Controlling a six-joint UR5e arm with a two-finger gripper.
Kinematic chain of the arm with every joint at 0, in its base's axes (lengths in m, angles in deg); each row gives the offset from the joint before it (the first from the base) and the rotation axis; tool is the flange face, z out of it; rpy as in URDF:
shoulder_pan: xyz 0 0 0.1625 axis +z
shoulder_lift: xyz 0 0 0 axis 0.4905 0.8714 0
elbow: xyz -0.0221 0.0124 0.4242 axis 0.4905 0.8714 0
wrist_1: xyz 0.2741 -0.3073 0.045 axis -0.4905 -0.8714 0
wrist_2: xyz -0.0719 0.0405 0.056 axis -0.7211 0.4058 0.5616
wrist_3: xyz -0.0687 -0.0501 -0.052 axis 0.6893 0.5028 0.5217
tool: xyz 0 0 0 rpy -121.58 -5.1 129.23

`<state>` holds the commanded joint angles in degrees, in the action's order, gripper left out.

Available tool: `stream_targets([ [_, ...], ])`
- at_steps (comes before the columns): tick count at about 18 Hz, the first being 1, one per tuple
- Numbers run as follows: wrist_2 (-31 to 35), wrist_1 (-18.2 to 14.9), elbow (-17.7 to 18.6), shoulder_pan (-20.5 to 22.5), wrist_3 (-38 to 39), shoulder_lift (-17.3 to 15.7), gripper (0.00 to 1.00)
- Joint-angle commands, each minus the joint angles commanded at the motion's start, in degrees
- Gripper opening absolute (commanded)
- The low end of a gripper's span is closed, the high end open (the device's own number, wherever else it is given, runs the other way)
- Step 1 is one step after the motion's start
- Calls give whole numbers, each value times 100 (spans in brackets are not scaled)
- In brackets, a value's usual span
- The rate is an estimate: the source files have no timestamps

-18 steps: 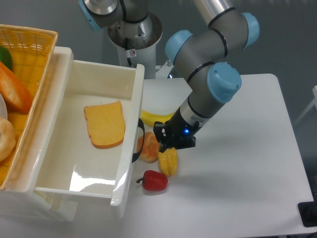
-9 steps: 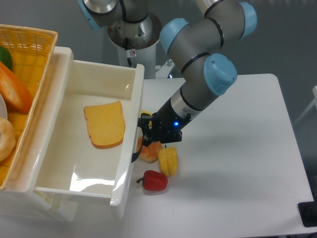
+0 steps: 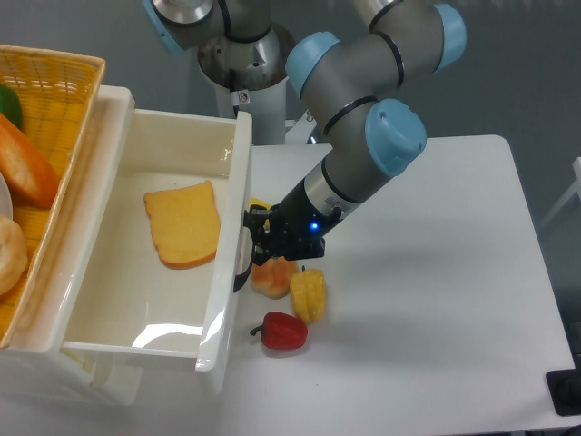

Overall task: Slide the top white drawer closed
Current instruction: 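Push the drawer front with the gripper, sliding the drawer into the unit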

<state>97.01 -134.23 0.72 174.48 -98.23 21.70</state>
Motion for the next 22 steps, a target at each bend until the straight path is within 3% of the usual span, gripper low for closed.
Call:
stream_targets([
  [22,-62,35,62,-782,633,-79,0],
])
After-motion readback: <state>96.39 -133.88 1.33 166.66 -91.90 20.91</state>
